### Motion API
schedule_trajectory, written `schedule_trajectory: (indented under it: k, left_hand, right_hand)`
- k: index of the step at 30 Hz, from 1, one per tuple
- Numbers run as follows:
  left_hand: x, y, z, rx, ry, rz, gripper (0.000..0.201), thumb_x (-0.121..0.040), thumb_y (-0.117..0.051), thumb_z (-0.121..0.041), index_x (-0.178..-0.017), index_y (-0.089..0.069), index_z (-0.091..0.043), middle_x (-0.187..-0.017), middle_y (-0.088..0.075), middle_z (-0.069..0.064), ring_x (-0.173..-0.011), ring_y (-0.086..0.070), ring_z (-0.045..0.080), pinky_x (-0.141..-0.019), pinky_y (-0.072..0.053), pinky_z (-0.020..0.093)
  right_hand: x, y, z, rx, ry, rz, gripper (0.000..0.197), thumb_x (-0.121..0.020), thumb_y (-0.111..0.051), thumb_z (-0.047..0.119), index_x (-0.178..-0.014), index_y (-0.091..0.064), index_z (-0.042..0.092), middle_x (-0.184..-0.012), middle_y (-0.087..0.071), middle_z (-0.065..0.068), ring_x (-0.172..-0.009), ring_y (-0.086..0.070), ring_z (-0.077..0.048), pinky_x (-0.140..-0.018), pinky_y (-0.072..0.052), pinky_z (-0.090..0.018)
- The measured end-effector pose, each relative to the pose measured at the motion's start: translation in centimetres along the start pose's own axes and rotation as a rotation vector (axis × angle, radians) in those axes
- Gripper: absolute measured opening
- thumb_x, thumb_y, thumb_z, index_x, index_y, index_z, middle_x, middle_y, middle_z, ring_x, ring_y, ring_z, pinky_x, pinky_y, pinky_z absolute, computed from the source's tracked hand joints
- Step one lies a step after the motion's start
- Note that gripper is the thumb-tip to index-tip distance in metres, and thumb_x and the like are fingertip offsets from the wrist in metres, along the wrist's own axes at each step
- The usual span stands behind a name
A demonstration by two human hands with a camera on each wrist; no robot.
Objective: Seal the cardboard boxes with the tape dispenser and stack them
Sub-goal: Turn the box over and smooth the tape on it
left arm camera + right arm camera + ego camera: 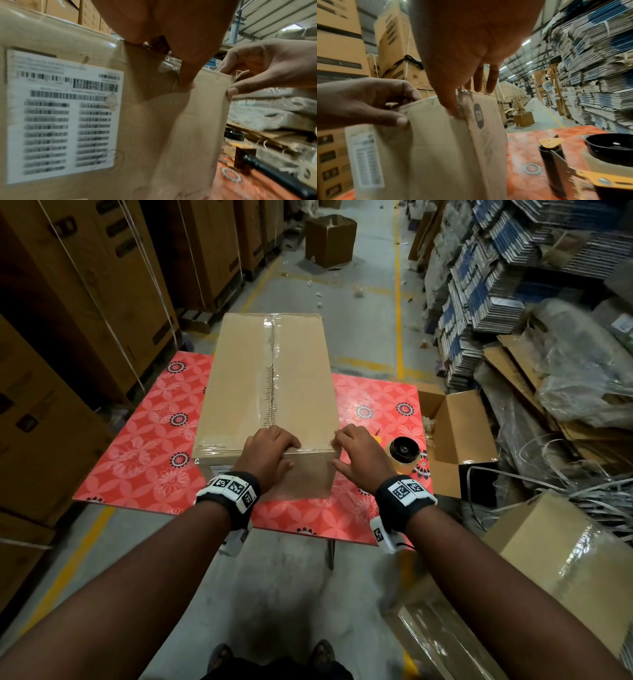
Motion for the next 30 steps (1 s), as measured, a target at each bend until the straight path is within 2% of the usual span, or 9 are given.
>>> schedule_trajectory:
  k: [3,6,9,12,14,16,19,25,30]
  left_hand:
    - [-0.2,0.4,-0.1,0.024,0.011,0.033,0.043,-0.072,-0.079,-0.029,-0.110,-0.059,-0.030,-0.112,-0.054,-0.005,-0.107,-0.048,0.021,-0.089,-0.037,0.036]
    - [-0.3,1.0,-0.2,0.002,0.003,0.052,0.033,-0.078,-0.072,-0.040,-0.108,-0.059,-0.031,-0.109,-0.053,-0.005,-0.107,-0.048,0.018,-0.089,-0.036,0.037]
    - [0.3,1.9,1.5,-0.022,0.057,0.005,0.023,-0.082,-0.069,-0.034,-0.103,-0.060,-0.030,-0.108,-0.055,-0.003,-0.106,-0.050,0.022,-0.088,-0.037,0.038]
    - [1.5,2.2,3.3,-0.067,0.093,0.009,0.038,-0.075,-0.077,-0.024,-0.108,-0.059,-0.033,-0.110,-0.054,-0.004,-0.104,-0.050,0.021,-0.088,-0.038,0.038]
    - [2.2,2.7,4.1,-0.063,0.102,-0.005,0.043,-0.073,-0.079,-0.024,-0.109,-0.058,-0.034,-0.108,-0.053,-0.005,-0.102,-0.050,0.020,-0.088,-0.038,0.038]
    - [2.8,3.5,4.8,-0.060,0.099,-0.028,0.036,-0.076,-0.076,-0.033,-0.108,-0.059,-0.034,-0.104,-0.052,-0.007,-0.100,-0.048,0.018,-0.087,-0.036,0.037]
    - [3.5,4.9,6.6,-0.072,0.091,-0.067,0.024,-0.079,-0.073,-0.035,-0.101,-0.062,-0.033,-0.093,-0.048,-0.010,-0.096,-0.049,0.019,-0.081,-0.034,0.035]
    - [4.8,4.8,9.3,-0.075,0.156,-0.073,0.046,-0.068,-0.080,-0.015,-0.102,-0.058,-0.037,-0.092,-0.042,-0.015,-0.093,-0.050,0.019,-0.081,-0.038,0.037]
    - [5.0,5.7,9.2,-0.077,0.160,-0.075,0.031,-0.076,-0.075,-0.036,-0.102,-0.058,-0.037,-0.092,-0.046,-0.012,-0.096,-0.047,0.016,-0.083,-0.030,0.037]
  right_hand:
    - [-1.1,0.3,1.2,0.050,-0.008,0.022,0.033,-0.075,-0.079,0.038,-0.089,-0.060,0.015,-0.096,-0.056,-0.004,-0.088,-0.048,-0.023,-0.071,-0.042,-0.037]
    - [-1.9,0.0,2.0,0.003,-0.018,0.027,0.032,-0.078,-0.077,0.038,-0.085,-0.057,0.015,-0.091,-0.052,-0.004,-0.085,-0.046,-0.023,-0.067,-0.038,-0.034]
    - [-1.6,-0.2,2.0,-0.016,-0.062,0.021,0.031,-0.075,-0.078,0.031,-0.085,-0.055,0.014,-0.090,-0.051,-0.004,-0.085,-0.045,-0.023,-0.068,-0.042,-0.037]
    - [-1.4,-0.3,2.5,0.065,-0.094,0.032,0.029,-0.071,-0.077,0.021,-0.088,-0.054,0.013,-0.092,-0.051,-0.006,-0.085,-0.046,-0.026,-0.070,-0.046,-0.043]
    - [-1.7,-0.4,3.2,0.115,-0.108,0.039,0.031,-0.071,-0.077,0.027,-0.088,-0.054,0.014,-0.092,-0.051,-0.007,-0.086,-0.048,-0.028,-0.070,-0.045,-0.040]
    - [-2.4,-0.5,4.2,0.125,-0.102,0.027,0.035,-0.075,-0.076,0.042,-0.085,-0.056,0.016,-0.090,-0.053,-0.005,-0.085,-0.049,-0.026,-0.069,-0.041,-0.038]
    - [-3.5,-1.0,5.4,0.118,-0.102,0.043,0.035,-0.078,-0.074,0.048,-0.082,-0.057,0.017,-0.090,-0.053,-0.004,-0.087,-0.051,-0.026,-0.069,-0.043,-0.039]
    - [-2.6,-1.2,5.5,0.171,-0.134,0.067,0.035,-0.067,-0.080,0.029,-0.087,-0.054,0.016,-0.094,-0.052,-0.005,-0.087,-0.051,-0.030,-0.068,-0.039,-0.038]
    - [-4.4,-1.5,7.4,0.139,-0.131,0.105,0.040,-0.075,-0.077,0.050,-0.090,-0.058,0.019,-0.096,-0.055,-0.004,-0.092,-0.052,-0.027,-0.075,-0.042,-0.040]
Point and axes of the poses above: each hand's wrist, its own x-axis away from the middle knuckle, its own y-axis out of the back of the hand, z = x × y, the point moved 7 cm from there along -x, towards the middle knuckle
